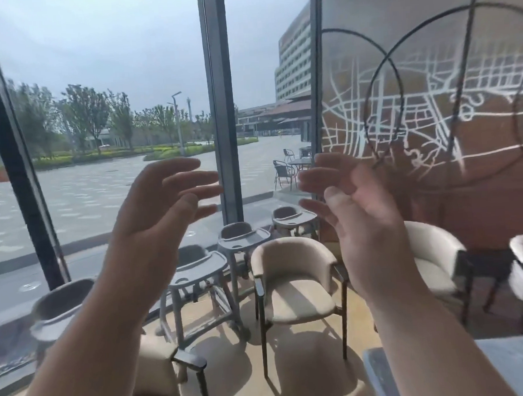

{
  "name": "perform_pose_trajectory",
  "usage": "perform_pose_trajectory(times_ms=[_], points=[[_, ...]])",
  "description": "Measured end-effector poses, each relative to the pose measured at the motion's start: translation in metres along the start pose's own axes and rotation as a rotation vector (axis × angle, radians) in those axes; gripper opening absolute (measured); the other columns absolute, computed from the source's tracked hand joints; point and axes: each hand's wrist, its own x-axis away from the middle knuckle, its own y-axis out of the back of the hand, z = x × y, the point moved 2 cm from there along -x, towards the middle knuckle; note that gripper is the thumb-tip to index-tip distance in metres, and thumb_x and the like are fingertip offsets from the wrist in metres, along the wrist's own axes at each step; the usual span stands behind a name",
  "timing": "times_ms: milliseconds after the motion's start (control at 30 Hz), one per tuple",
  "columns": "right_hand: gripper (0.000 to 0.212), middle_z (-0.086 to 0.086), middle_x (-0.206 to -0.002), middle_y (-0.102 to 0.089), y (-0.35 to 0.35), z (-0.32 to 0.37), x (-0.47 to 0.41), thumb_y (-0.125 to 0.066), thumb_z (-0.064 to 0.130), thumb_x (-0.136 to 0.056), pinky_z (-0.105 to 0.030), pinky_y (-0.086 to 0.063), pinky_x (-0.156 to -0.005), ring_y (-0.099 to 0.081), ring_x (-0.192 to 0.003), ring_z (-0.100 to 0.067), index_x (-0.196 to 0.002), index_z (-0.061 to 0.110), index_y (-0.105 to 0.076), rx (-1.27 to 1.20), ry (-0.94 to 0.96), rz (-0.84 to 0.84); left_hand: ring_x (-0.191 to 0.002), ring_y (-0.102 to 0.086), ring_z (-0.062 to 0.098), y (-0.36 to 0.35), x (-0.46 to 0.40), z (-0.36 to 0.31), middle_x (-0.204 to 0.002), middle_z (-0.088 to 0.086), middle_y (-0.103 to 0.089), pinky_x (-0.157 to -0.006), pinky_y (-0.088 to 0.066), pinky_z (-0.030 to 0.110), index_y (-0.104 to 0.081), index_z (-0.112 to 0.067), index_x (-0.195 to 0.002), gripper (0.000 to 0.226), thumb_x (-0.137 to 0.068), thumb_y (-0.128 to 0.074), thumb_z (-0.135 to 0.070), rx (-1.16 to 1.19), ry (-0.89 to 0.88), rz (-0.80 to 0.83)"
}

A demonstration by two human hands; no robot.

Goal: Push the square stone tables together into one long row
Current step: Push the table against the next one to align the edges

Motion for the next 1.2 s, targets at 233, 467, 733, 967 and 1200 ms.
perform_pose_trajectory(times_ms=[233,467,733,967,1200], points=[[0.038,-0.011,-0.110,-0.071,0.061,-0.070,-0.088,-0.045,0.010,-0.092,-0.046,-0.055,-0.098,-0.067,-0.113,-0.025,-0.126,0.008,-0.060,0.020,0.025,-0.086,-0.112,-0.070,0.033,-0.052,-0.081,0.099,-0.115,0.009,-0.075,-0.095,-0.058,0.052,-0.061,-0.016,-0.120,0.032,-0.092,-0.051,-0.003,0.092,0.019,0.015],[0.036,-0.003,-0.105,-0.072,0.086,-0.149,-0.150,-0.044,0.008,-0.092,-0.047,-0.055,-0.098,-0.067,-0.111,-0.025,-0.124,0.009,-0.061,0.076,0.017,-0.121,-0.111,-0.071,0.032,-0.073,-0.148,0.194,-0.115,0.010,-0.074,-0.096,-0.056,0.055,-0.058,-0.011,-0.123,0.033,-0.092,-0.050,-0.004,0.158,0.037,0.039],[0.036,-0.001,-0.109,-0.072,0.070,-0.262,-0.205,-0.043,0.010,-0.094,-0.047,-0.054,-0.101,-0.066,-0.114,-0.022,-0.126,0.011,-0.059,0.243,-0.016,-0.178,-0.110,-0.071,0.032,-0.043,-0.218,0.326,-0.112,0.009,-0.075,-0.092,-0.059,0.045,-0.059,-0.014,-0.123,0.030,-0.097,-0.052,-0.002,0.242,0.073,0.105],[0.035,-0.004,-0.109,-0.071,0.079,-0.347,-0.246,-0.045,0.011,-0.093,-0.048,-0.054,-0.100,-0.066,-0.113,-0.022,-0.124,0.015,-0.060,0.372,-0.085,-0.319,-0.109,-0.072,0.032,-0.044,-0.288,0.443,-0.112,0.009,-0.076,-0.089,-0.060,0.039,-0.061,-0.018,-0.121,0.026,-0.098,-0.056,-0.007,0.359,0.151,0.211],[0.035,-0.010,-0.114,-0.070,0.144,-0.374,-0.240,-0.046,0.012,-0.093,-0.050,-0.053,-0.100,-0.067,-0.112,-0.024,-0.125,0.014,-0.060,0.533,-0.125,-0.493,-0.107,-0.073,0.032,-0.130,-0.303,0.529,-0.110,0.008,-0.076,-0.091,-0.058,0.044,-0.066,-0.021,-0.115,0.027,-0.098,-0.055,-0.004,0.489,0.274,0.404]])
